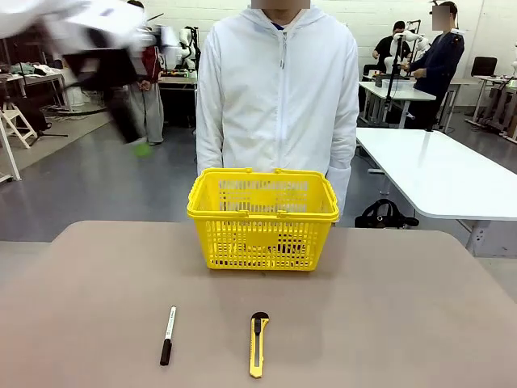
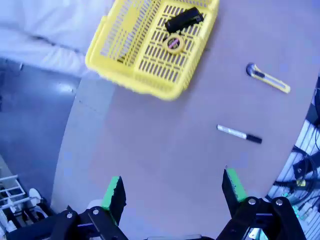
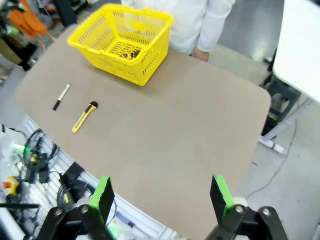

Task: Place the items the person wants into the basket.
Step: Pick up the item the person points to and place it in the Market Basket.

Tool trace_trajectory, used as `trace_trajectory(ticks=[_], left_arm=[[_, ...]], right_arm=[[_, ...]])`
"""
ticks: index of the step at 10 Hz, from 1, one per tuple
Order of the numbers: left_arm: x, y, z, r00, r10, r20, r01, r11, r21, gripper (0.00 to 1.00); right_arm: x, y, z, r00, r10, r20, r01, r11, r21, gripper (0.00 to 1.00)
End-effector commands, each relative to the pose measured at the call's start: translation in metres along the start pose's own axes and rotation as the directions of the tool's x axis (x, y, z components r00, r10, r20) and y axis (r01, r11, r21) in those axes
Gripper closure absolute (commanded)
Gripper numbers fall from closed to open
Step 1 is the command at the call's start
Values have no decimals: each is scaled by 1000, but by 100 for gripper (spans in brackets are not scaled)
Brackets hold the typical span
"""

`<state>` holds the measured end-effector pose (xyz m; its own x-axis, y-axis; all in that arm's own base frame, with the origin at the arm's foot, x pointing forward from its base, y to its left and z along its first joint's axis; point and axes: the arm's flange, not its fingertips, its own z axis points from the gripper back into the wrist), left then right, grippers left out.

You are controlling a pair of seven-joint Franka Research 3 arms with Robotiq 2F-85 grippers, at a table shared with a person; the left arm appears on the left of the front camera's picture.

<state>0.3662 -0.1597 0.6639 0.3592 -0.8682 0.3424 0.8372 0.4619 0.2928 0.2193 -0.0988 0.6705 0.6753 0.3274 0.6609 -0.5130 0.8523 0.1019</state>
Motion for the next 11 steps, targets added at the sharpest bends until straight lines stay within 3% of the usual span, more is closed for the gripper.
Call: trace_trajectory(ticks=[1, 5, 10, 11], left_arm=[[-74, -33, 19, 998, 3, 57, -4, 1000, 18, 0], [-151, -27, 7, 995, 95, 31, -93, 993, -72, 0], [-154, -30, 7, 993, 113, 27, -111, 992, -67, 0], [-160, -11, 32, 988, 130, 84, -121, 987, -107, 0]], right_arm=[[-3, 1, -4, 1000, 4, 0, -4, 1000, 11, 0], [-3, 1, -4, 1000, 4, 0, -4, 1000, 11, 0], [-3, 1, -4, 1000, 4, 0, -4, 1000, 11, 0], [-3, 1, -4, 1000, 4, 0, -4, 1000, 11, 0]])
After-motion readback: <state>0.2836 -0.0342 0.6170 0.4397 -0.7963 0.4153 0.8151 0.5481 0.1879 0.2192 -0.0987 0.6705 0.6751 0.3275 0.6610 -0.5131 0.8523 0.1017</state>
